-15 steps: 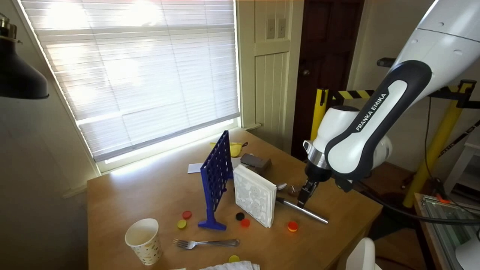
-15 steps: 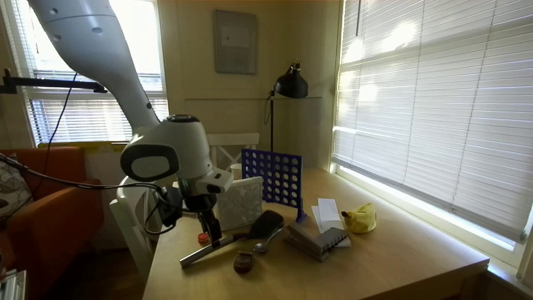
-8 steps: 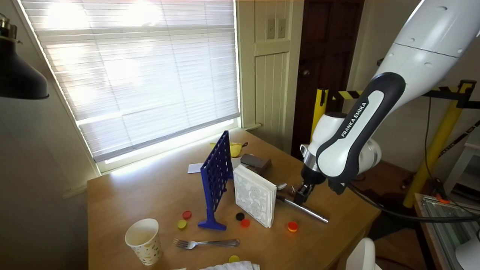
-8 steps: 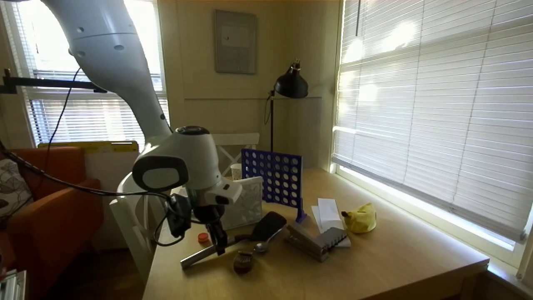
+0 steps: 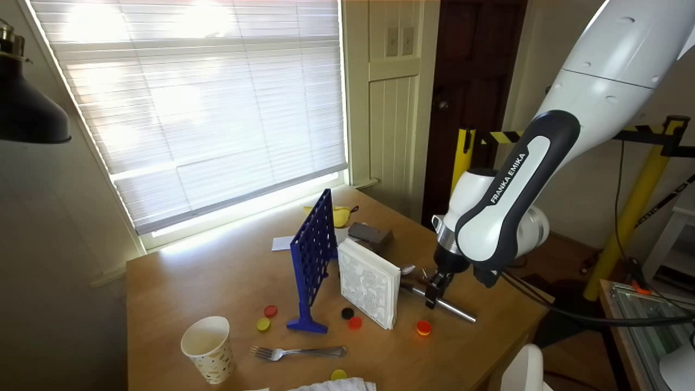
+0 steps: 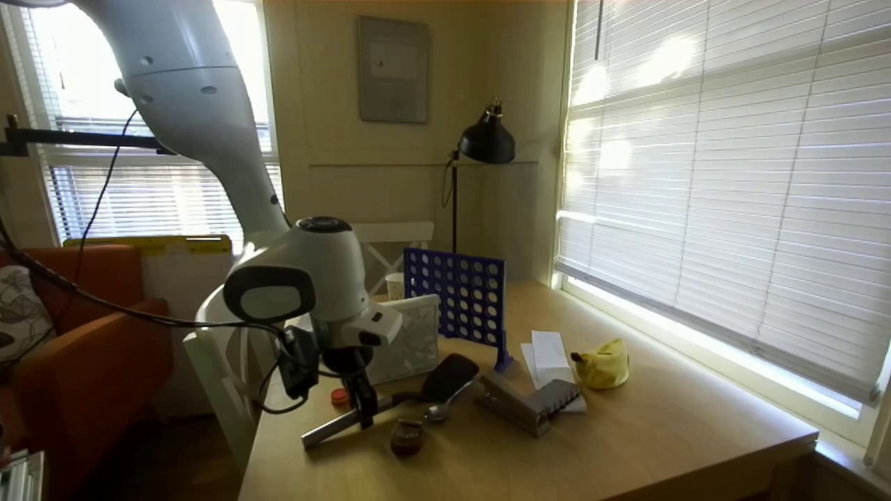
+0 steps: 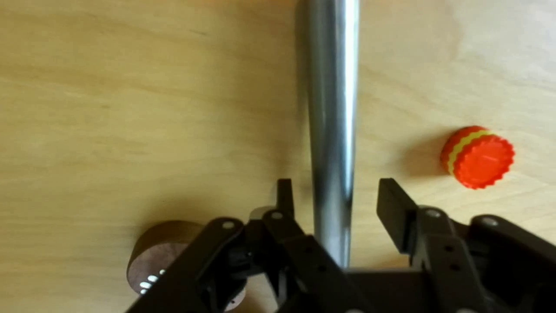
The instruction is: Move the fork using the spatula
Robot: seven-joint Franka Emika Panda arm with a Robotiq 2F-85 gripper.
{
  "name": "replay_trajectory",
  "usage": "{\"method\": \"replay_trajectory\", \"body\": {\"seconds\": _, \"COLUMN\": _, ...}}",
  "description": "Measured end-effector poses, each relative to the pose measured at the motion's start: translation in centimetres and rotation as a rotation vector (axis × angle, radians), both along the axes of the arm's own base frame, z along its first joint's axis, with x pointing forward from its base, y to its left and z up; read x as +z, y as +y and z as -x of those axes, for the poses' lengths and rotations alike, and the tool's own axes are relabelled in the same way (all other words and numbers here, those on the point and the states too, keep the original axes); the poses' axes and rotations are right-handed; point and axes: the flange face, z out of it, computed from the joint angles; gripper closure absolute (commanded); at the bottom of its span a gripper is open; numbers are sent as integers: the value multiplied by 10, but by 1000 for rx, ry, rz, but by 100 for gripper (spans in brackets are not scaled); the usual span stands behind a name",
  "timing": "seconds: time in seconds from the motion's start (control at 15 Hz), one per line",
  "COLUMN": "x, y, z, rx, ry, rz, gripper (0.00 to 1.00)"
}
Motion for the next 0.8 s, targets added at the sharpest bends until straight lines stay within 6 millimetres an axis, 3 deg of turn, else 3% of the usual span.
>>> {"method": "replay_trajectory", "body": {"seconds": 0.13, "x": 2, "y": 1, "z": -3, "rx": 0, "ry": -8, "rz": -7, "gripper": 76}}
{"method": "replay_trajectory", "body": {"seconds": 0.33, "x": 2, "y": -2, "z": -4, "rx": -8, "ry": -9, "rz": -8, "gripper": 100}}
{"method": "replay_trajectory", "body": {"seconds": 0.4, "x": 3, "y": -3, "z": -4, "rx": -10, "ry": -10, "rz": -8, "gripper": 95}}
{"method": "replay_trajectory", "body": {"seconds": 0.6, "x": 9, "y": -2, "z": 0, "rx": -11, "ry": 12, "rz": -26, "gripper": 94}}
{"method": "replay_trajectory", "body": {"seconds": 0.8, "x": 32, "y": 0, "z": 12, "rx": 0, "ry": 71, "rz": -77, "gripper": 94}}
